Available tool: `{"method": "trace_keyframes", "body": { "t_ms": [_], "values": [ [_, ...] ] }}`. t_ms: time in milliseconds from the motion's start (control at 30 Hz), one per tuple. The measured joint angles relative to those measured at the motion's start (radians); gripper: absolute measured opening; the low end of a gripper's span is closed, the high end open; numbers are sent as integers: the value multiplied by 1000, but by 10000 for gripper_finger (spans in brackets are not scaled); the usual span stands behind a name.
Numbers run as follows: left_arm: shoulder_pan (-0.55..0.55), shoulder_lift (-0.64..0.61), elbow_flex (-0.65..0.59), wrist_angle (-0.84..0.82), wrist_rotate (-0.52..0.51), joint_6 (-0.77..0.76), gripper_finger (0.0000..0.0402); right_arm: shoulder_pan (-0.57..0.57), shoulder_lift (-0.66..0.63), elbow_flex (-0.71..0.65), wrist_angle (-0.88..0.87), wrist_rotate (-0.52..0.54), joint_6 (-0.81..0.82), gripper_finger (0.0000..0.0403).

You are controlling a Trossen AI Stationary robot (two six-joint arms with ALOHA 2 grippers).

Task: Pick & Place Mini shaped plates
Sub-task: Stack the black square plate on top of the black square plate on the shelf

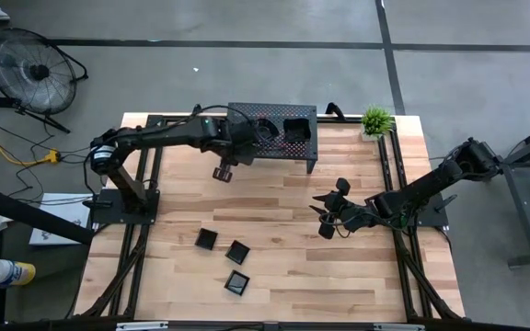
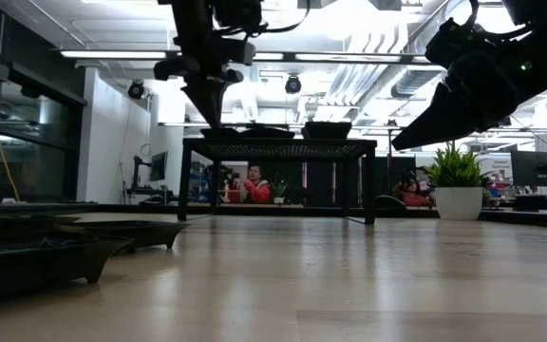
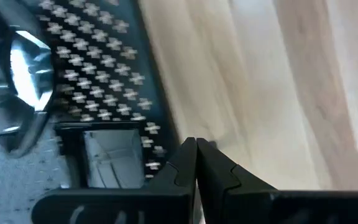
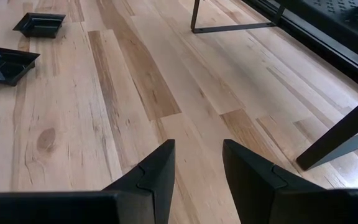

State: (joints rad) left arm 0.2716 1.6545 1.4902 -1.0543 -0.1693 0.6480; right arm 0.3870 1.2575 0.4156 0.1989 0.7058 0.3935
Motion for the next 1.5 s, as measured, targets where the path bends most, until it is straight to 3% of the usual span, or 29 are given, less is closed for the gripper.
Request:
{"method": "trace_keyframes", "body": {
  "t_ms": [467,767,1233,1500],
  "values": [
    [43,-1,0,42,-60,31,0,0,0,0,-2,1,0,129],
    [49,-1,0,70,-185,17,0,0,0,0,-3,2,0,129],
    [49,-1,1,49,-29,0,0,0,0,0,-4,2,0,129],
    [49,-1,1,60,-64,29,0,0,0,0,-4,2,0,129]
  ]
}}
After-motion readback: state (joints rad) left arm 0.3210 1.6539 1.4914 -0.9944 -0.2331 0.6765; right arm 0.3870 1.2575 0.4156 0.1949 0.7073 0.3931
